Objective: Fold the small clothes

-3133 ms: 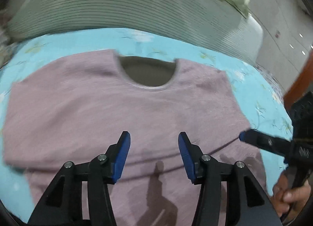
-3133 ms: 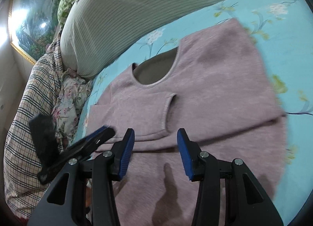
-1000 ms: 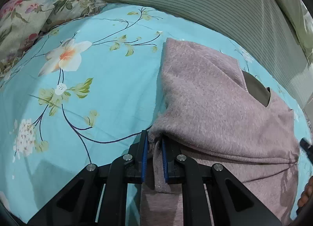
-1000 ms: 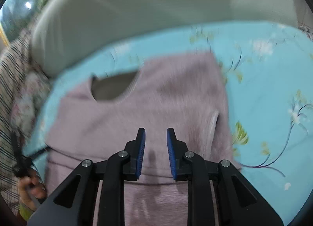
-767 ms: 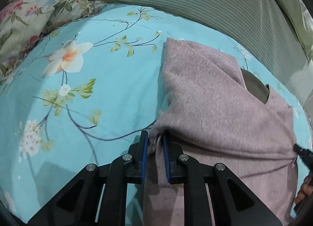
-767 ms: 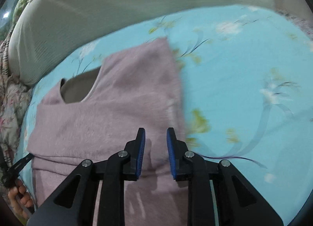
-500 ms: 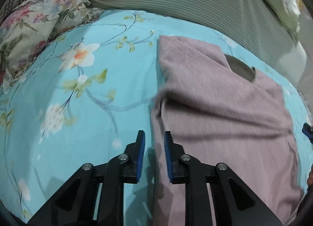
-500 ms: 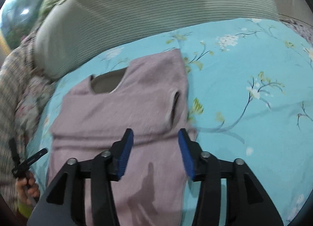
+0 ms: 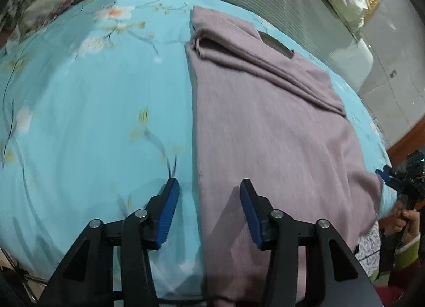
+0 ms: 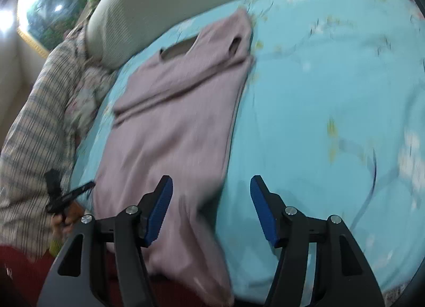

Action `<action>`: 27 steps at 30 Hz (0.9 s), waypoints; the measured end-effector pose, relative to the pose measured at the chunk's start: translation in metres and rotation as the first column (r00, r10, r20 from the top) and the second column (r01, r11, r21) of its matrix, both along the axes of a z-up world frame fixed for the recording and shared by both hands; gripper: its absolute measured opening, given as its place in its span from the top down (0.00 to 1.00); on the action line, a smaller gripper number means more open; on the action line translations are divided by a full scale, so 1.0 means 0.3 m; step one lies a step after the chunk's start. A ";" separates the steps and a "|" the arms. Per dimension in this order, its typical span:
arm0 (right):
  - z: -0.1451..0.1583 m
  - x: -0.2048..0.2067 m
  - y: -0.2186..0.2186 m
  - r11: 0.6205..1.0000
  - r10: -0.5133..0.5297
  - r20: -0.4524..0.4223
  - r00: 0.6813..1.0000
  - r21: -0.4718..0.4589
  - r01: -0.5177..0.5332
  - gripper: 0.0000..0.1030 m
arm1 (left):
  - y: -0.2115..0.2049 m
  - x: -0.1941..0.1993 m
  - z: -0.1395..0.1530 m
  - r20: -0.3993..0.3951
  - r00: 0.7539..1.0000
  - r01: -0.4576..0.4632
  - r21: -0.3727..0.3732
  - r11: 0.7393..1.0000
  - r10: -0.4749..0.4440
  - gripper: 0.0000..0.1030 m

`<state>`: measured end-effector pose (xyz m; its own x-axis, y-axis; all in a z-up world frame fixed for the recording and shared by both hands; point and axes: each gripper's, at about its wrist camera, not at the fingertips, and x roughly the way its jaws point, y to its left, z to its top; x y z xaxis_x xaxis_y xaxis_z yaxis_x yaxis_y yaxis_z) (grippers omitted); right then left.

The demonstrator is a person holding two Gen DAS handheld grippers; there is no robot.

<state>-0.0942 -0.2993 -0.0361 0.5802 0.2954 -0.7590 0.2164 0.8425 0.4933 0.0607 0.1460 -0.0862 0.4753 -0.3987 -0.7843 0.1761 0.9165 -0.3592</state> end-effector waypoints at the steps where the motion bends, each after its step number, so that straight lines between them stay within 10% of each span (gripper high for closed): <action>1: -0.009 -0.024 0.013 1.000 0.016 -0.004 1.000 0.006 -0.016 0.38 | 0.009 -0.034 -0.002 0.002 1.000 0.009 -0.005 1.000 -0.009 0.50; 17: -0.082 -0.159 0.155 0.969 0.234 0.075 0.969 0.064 -0.239 0.36 | -0.002 -0.260 -0.114 -0.053 0.986 0.153 -0.092 0.984 -0.158 0.57; 19: -0.086 -0.169 0.154 0.970 0.229 0.087 0.970 0.067 -0.235 0.51 | 0.006 -0.259 -0.115 -0.051 0.986 0.155 -0.107 0.982 -0.162 0.68; 20: -0.090 -0.169 0.153 0.971 0.224 0.084 0.971 0.064 -0.230 0.63 | 0.007 -0.258 -0.119 -0.051 0.985 0.158 -0.110 0.981 -0.164 0.92; 22: -0.104 -0.166 0.145 0.973 0.211 0.068 0.975 0.084 -0.216 0.93 | 0.009 -0.259 -0.126 -0.050 0.984 0.167 -0.094 0.981 -0.172 0.95; 27: -0.054 -0.232 0.091 0.969 0.175 0.175 0.969 0.142 -0.201 0.93 | 0.039 -0.322 -0.022 0.069 0.981 0.186 -0.061 0.981 -0.181 0.96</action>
<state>-0.1638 -0.2719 -0.0524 0.6126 0.5191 -0.5960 -0.0312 0.7694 0.6380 -0.0358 0.1578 -0.0927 0.4364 -0.5342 -0.7241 0.3631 0.8408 -0.4015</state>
